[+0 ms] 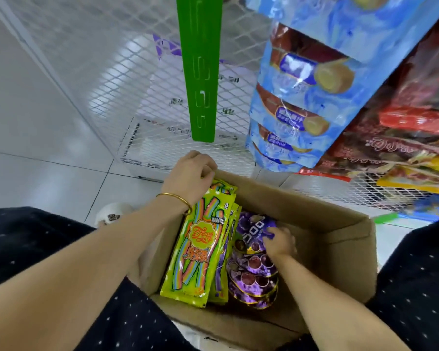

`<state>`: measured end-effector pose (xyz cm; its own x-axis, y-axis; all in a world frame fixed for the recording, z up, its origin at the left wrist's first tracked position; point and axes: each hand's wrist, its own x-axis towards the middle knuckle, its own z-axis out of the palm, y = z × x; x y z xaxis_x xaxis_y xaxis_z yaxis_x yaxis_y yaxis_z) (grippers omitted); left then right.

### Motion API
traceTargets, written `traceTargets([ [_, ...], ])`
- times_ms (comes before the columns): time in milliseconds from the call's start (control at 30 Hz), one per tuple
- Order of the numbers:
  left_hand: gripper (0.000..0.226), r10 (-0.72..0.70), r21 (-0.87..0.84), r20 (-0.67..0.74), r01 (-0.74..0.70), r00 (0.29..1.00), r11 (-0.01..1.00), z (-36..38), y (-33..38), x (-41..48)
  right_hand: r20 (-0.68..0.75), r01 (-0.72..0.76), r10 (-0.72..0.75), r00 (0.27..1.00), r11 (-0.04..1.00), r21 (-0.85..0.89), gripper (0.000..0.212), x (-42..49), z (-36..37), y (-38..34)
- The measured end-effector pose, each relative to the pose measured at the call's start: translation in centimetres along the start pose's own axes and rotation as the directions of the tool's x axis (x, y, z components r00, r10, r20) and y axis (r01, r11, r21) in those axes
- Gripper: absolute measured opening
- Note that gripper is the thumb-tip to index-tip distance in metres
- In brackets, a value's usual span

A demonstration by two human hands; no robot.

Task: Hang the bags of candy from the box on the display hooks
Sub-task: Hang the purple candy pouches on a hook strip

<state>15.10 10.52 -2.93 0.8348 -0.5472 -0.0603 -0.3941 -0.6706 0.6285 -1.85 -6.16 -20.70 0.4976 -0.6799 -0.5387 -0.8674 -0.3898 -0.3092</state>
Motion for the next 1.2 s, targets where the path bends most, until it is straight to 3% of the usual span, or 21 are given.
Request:
traceTargets([
  [100,0.019,0.053,0.009,0.046,-0.053,0.998,0.999,-0.8,0.2,-0.2,-0.075,-0.088,0.105,0.992,0.975,0.205,0.022,-0.4,-0.1,-1.4],
  [233,0.018,0.093,0.038,0.068,-0.095,0.993,0.995,-2.1,0.5,-0.7,-0.184,-0.127,0.245,0.952,0.863,0.489,0.024,-2.6,-1.6,-1.8],
  [367,0.020,0.050,-0.045,0.153,-0.043,0.987,0.998,-2.2,1.9,-1.7,-0.304,0.056,0.203,0.931,0.743,0.667,0.029,-4.6,-5.3,-1.2],
  [500,0.030,-0.041,-0.235,0.318,0.120,0.947,0.965,-1.9,4.4,-3.6,-0.200,0.178,0.024,0.980,0.356,0.917,0.035,-7.9,-9.3,-1.7],
  [567,0.014,-0.079,-0.311,0.425,0.228,0.902,0.923,-1.8,4.9,-4.4,-0.145,0.160,-0.099,0.984,0.169,0.973,0.032,-9.8,-10.6,-2.8],
  [667,0.013,-0.132,-0.306,0.473,0.303,0.871,0.903,-2.7,4.3,-4.9,-0.128,0.138,-0.207,0.970,0.035,0.990,0.031,-11.9,-11.5,-4.7],
  [767,0.008,-0.111,-0.332,0.406,0.259,0.907,0.907,-4.1,3.5,-4.8,-0.115,0.138,-0.235,0.965,0.082,0.987,0.024,-13.3,-11.5,-6.3],
  [867,0.017,-0.023,-0.323,0.389,0.160,0.921,0.933,-6.2,3.2,-4.3,-0.145,0.244,-0.299,0.943,0.329,0.912,0.055,-13.4,-11.9,-7.4],
  [933,0.017,0.060,-0.171,0.380,0.006,0.923,0.985,-7.7,3.2,-3.9,-0.141,0.351,-0.431,0.891,0.459,0.816,0.062,-13.9,-12.5,-9.0],
  [1033,0.012,0.167,0.064,0.333,-0.199,0.928,0.978,-10.1,3.4,-2.9,-0.242,0.530,-0.530,0.812,0.499,0.685,0.043,-14.9,-13.1,-12.0],
  [1133,0.016,0.166,0.080,0.279,-0.195,0.946,0.978,-12.3,3.2,-1.4,-0.440,0.699,-0.544,0.715,0.544,0.464,0.023,-15.7,-13.6,-14.5],
  [1200,0.008,0.136,-0.009,0.263,-0.138,0.955,0.990,-13.2,3.1,-0.4,-0.509,0.754,-0.557,0.656,0.510,0.415,0.023,-16.1,-13.8,-15.9],
])
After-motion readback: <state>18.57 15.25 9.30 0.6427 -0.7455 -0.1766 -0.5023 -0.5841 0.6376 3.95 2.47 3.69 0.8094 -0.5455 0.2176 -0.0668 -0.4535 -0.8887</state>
